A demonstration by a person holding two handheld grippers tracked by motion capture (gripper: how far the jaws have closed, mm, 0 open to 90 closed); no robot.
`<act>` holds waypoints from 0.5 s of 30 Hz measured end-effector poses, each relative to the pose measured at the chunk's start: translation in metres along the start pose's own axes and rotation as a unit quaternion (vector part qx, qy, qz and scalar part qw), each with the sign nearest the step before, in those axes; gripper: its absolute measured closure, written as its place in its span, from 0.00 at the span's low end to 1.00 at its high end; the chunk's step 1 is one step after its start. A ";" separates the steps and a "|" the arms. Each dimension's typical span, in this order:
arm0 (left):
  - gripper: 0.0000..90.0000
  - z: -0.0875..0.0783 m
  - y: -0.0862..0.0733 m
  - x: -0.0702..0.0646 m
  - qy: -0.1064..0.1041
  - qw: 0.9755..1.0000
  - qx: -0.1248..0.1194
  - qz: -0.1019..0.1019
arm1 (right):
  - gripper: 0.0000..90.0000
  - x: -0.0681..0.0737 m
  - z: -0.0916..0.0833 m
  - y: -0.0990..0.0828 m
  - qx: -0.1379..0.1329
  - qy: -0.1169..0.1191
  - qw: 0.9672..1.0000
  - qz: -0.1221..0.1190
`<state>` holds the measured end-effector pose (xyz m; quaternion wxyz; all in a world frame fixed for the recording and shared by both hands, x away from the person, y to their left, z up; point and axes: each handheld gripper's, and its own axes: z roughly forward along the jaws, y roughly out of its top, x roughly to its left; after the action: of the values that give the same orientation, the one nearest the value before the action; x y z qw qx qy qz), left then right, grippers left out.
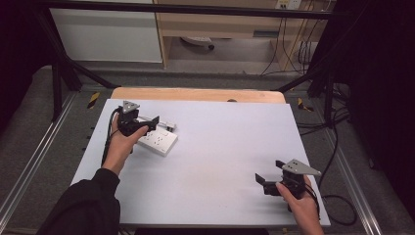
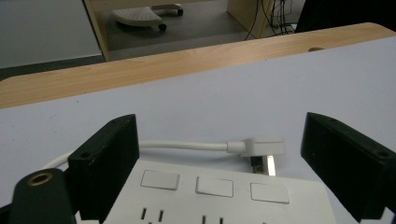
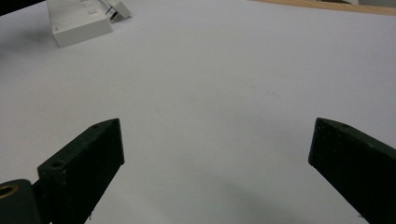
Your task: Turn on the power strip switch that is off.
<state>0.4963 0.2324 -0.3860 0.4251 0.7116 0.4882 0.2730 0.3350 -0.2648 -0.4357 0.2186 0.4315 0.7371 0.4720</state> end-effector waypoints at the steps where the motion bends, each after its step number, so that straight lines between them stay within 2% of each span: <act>1: 0.14 0.001 0.000 0.000 0.000 1.000 0.001 0.000 | 0.04 0.000 0.000 0.000 0.001 0.001 1.000 -0.001; 6: 0.21 0.006 -0.003 0.002 0.008 1.000 0.005 0.008 | 0.04 0.000 0.000 0.000 0.002 0.000 1.000 -0.001; 7: 0.25 0.007 -0.004 0.003 0.010 1.000 0.006 0.009 | 0.04 0.000 0.000 0.000 0.002 0.000 1.000 -0.002; 10: 0.27 0.010 -0.005 0.005 0.016 1.000 0.012 0.010 | 0.04 0.000 0.000 0.000 0.001 0.001 1.000 0.000; 15: 0.31 0.012 -0.007 0.006 0.014 1.000 0.024 0.007 | 0.04 0.000 -0.001 0.000 -0.001 0.002 1.000 -0.001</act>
<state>0.5052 0.2351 -0.3987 0.3988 0.7210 0.4960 0.2741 0.3343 -0.2650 -0.4351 0.2182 0.4294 0.7376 0.4732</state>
